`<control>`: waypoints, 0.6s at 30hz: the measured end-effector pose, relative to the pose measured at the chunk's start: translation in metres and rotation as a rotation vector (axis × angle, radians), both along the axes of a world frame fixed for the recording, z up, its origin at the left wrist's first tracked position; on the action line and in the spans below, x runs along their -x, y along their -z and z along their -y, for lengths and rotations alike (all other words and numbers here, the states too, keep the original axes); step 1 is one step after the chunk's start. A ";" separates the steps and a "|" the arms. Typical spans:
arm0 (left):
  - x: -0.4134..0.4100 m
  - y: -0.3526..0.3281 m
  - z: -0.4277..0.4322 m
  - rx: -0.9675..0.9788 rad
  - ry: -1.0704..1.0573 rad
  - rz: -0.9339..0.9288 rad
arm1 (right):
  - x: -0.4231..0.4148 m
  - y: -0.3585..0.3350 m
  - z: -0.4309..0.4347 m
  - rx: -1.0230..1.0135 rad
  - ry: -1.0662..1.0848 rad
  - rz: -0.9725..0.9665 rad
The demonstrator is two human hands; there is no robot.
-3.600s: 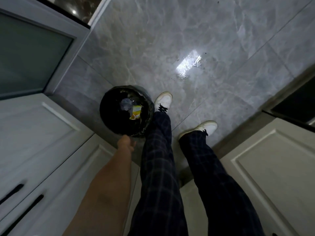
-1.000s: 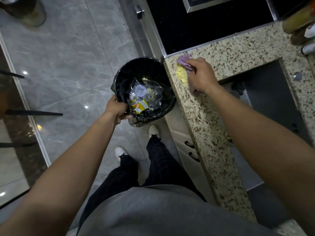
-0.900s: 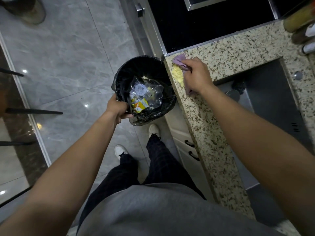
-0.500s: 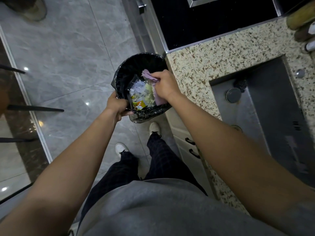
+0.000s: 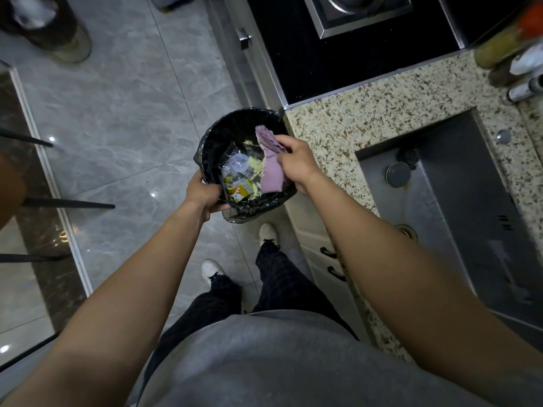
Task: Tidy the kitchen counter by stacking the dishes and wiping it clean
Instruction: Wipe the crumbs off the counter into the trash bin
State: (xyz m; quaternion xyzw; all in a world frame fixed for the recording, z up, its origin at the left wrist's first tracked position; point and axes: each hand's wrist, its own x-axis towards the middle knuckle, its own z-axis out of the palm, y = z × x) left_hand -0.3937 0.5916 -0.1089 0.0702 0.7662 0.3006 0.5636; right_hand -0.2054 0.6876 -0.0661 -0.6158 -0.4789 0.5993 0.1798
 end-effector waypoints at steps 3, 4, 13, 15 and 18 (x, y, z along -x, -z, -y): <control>-0.003 -0.004 -0.002 -0.029 0.020 -0.037 | -0.007 0.001 0.001 0.106 0.083 -0.087; -0.003 -0.006 -0.003 -0.032 0.025 -0.047 | -0.009 0.002 0.003 0.143 0.106 -0.126; 0.012 0.014 -0.001 -0.017 0.084 -0.080 | 0.002 0.016 0.014 0.218 0.263 -0.223; 0.025 0.020 0.007 -0.033 0.106 -0.079 | 0.017 0.017 0.018 0.190 0.260 -0.181; 0.036 0.022 0.016 -0.046 0.146 -0.057 | 0.031 0.016 0.025 0.157 0.290 -0.154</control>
